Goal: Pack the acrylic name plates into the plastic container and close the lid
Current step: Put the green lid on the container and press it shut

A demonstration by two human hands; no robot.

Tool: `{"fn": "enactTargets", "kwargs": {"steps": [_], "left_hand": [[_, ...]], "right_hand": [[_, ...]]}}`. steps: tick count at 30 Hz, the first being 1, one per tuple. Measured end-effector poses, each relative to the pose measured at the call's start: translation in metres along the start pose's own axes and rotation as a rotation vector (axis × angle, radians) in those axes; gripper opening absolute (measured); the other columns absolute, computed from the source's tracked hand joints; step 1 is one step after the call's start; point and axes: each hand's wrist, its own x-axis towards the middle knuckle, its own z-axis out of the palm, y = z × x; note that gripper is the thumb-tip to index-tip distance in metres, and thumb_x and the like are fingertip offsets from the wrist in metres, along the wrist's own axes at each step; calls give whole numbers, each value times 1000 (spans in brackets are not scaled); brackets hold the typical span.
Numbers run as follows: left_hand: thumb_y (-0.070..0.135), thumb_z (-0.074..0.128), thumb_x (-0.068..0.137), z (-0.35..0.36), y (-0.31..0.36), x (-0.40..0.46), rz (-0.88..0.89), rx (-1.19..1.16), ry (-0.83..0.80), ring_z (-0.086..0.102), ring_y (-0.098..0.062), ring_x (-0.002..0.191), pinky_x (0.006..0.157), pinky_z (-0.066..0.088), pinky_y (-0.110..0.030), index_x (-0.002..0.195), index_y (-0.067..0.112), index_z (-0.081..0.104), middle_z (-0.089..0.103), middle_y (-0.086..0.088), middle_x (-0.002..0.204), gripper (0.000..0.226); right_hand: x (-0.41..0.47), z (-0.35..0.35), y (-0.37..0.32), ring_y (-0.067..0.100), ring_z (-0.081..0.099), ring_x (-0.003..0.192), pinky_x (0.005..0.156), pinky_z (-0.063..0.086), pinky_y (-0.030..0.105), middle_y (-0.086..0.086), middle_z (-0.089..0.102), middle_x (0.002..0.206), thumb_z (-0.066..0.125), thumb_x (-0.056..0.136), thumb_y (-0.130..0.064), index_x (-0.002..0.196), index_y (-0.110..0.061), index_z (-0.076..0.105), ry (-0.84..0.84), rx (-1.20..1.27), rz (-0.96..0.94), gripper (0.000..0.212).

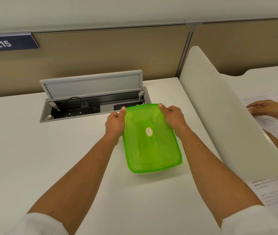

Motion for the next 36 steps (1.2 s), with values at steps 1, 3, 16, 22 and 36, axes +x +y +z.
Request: {"fn": "enactTargets", "kwargs": {"steps": [1, 3, 16, 22, 36], "left_hand": [[63, 44, 92, -2, 2, -1, -24, 18, -16, 51, -24, 76, 60, 44, -31, 85, 14, 52, 55, -7, 82, 51], [65, 40, 92, -4, 4, -6, -49, 57, -32, 55, -24, 77, 55, 46, -30, 98, 10, 54, 59, -12, 93, 57], [74, 35, 87, -8, -32, -96, -78, 182, 5, 62, -37, 94, 85, 54, -53, 104, 8, 49, 62, -15, 105, 69], [70, 41, 89, -6, -37, -127, -52, 221, 36, 60, -23, 58, 66, 60, -47, 104, 8, 45, 56, -5, 83, 65], [56, 46, 95, -4, -42, -127, -5, 92, 86, 57, -23, 62, 36, 49, -32, 92, 8, 43, 54, -6, 77, 49]], "right_hand": [[-3, -2, -1, 19, 52, 71, 68, 43, 35, 4, 56, 75, 55, 86, -64, 77, -13, 52, -1, -23, 0, 52], [-13, -7, 1, 19, 54, 75, 72, 47, 38, 2, 57, 75, 55, 85, -66, 78, -13, 53, 8, -57, 3, 54], [-103, -17, 46, 29, 51, 83, 69, 36, 36, 3, 58, 86, 34, 92, -67, 85, -18, 54, 159, -269, 63, 53], [-121, -10, 48, 31, 50, 79, 67, 37, 37, 9, 60, 88, 29, 93, -66, 79, -15, 51, 248, -286, 105, 57], [-119, -10, 47, 35, 53, 81, 67, 36, 38, 18, 61, 82, 37, 96, -59, 58, -16, 40, 221, -201, 61, 57]]}}
